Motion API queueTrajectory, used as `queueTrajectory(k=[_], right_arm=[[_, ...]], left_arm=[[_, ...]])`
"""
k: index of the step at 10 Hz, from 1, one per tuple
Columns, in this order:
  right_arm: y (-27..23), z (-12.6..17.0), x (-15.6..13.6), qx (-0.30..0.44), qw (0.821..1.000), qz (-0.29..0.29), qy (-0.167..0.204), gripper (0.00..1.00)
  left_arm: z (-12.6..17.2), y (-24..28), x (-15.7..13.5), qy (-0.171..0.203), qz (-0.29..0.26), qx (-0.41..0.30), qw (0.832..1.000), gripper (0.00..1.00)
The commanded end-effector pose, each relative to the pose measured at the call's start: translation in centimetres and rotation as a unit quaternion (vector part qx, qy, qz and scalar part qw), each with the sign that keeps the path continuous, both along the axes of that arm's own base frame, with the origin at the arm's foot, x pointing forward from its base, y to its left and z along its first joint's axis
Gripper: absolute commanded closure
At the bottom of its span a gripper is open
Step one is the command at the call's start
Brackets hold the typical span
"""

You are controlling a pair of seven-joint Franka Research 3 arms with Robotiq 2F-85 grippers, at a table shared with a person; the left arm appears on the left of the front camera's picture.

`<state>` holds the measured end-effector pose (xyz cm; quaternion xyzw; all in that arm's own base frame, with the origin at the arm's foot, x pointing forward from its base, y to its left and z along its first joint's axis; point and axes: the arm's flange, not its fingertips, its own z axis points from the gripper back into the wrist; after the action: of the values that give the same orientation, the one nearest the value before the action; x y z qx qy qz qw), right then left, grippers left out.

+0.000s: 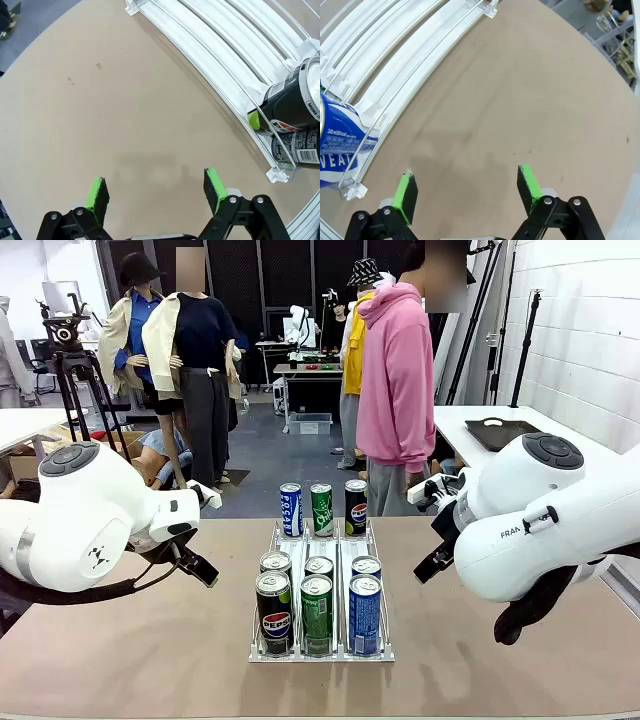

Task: Retrieve and hand over the desired beverage to the person.
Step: Pick up a can of the same type that the person held from the Automatic Can Dispenser.

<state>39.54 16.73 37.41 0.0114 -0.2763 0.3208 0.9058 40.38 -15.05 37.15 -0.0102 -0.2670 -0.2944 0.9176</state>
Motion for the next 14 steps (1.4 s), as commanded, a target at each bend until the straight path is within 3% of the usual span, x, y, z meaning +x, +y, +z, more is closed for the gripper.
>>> queueTrajectory(k=[1,14], right_arm=[[0.0,0.0,0.0,0.0,1.0,0.0,0.0,0.0],[0.0,0.0,0.0,0.0,1.0,0.0,0.0,0.0]], left_arm=[[0.0,0.0,0.0,0.0,0.0,0.0,1.0,0.0],[0.0,0.0,0.0,0.0,0.0,0.0,1.0,0.0]])
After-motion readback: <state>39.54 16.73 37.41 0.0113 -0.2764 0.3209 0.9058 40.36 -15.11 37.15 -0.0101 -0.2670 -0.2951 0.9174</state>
